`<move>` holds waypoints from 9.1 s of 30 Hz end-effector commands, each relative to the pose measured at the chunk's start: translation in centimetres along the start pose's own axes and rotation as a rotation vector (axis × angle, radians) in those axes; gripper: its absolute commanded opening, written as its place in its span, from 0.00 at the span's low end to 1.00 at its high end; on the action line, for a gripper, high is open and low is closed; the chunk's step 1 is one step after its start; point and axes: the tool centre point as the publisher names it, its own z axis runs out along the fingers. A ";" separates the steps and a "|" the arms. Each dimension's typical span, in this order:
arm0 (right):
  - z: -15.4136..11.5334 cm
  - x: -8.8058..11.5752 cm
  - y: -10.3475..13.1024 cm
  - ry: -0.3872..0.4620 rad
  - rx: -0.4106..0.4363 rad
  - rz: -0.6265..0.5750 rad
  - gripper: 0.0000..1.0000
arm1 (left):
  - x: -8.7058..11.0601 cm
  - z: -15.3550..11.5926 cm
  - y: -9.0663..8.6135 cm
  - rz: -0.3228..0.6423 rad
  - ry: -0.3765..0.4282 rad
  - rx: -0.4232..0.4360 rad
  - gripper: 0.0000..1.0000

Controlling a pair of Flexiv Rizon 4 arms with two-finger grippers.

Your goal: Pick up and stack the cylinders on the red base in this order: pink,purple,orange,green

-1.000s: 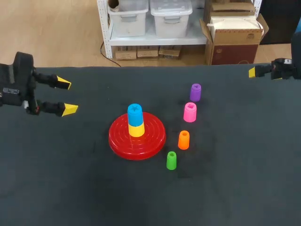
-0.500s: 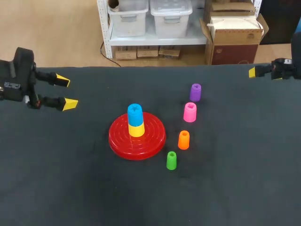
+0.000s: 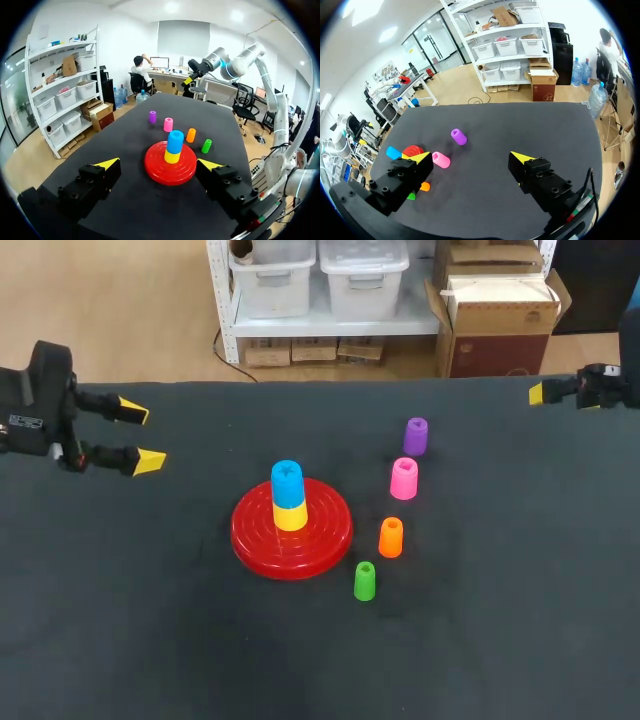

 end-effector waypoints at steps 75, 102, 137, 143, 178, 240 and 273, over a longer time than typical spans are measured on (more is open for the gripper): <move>16.3 5.4 10.7 0.681 0.137 -0.694 1.00 | 0.1 0.1 0.1 0.002 -0.002 0.000 1.00; 17.2 7.1 10.3 0.846 0.123 -0.700 0.89 | 0.1 0.1 0.1 0.002 -0.002 0.000 1.00; 15.1 4.0 11.5 0.811 0.157 -0.732 0.00 | 0.1 0.1 0.1 0.002 -0.002 0.000 1.00; 12.8 0.0 15.8 0.729 0.085 -0.849 0.00 | 0.1 0.1 0.1 0.002 -0.002 0.000 1.00; 10.2 -1.8 24.5 0.677 -0.189 -1.264 0.00 | 0.1 0.1 0.1 0.002 -0.002 0.000 1.00; 14.2 4.2 30.9 1.044 -0.433 -1.503 0.00 | 0.1 0.1 0.1 0.002 -0.002 0.000 1.00; 13.5 7.1 29.9 0.955 -0.307 -1.388 0.00 | 0.1 0.1 0.1 0.002 -0.002 0.000 1.00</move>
